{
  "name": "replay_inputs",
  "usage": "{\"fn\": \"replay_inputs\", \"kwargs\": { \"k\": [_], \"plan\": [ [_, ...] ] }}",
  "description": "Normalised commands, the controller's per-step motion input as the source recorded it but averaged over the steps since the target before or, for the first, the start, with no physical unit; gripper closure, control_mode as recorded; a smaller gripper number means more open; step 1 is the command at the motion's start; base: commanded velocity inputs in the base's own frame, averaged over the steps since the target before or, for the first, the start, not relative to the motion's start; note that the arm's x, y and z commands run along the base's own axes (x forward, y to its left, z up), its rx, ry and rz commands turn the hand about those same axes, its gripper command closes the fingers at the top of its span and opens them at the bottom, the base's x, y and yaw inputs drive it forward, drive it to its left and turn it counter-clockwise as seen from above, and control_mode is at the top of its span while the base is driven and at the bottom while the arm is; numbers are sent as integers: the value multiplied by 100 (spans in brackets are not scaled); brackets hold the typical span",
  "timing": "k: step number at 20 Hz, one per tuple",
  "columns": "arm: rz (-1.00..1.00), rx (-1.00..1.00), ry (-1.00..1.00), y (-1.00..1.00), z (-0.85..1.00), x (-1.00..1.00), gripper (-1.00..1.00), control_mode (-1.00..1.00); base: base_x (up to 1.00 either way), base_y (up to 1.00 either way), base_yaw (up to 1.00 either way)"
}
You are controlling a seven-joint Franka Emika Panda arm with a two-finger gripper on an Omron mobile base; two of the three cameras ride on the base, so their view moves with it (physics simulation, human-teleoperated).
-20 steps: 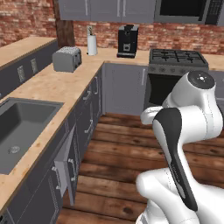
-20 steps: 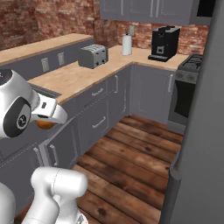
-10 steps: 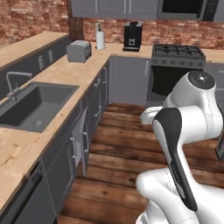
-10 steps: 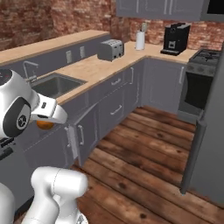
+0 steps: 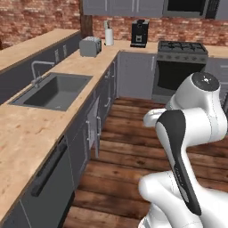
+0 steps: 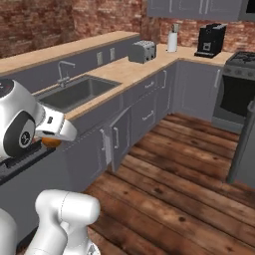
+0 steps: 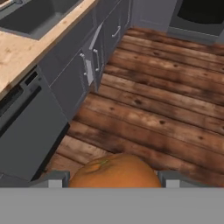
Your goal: Retrieve the tangerine and banana from the fridge and place them into the bowl on the dining table.
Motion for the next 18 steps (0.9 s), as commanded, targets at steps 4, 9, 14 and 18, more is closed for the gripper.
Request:
{"fn": "replay_inputs", "kwargs": {
  "k": [4,9,14,18],
  "plan": [
    [0,0,0,0,0,0,100,100,-54,74,0],
    [0,0,0,0,0,0,100,100,-49,71,-8],
    [0,0,0,0,0,0,100,100,-58,57,-16],
    [0,0,0,0,0,0,100,100,-79,31,-20]
  ]
}}
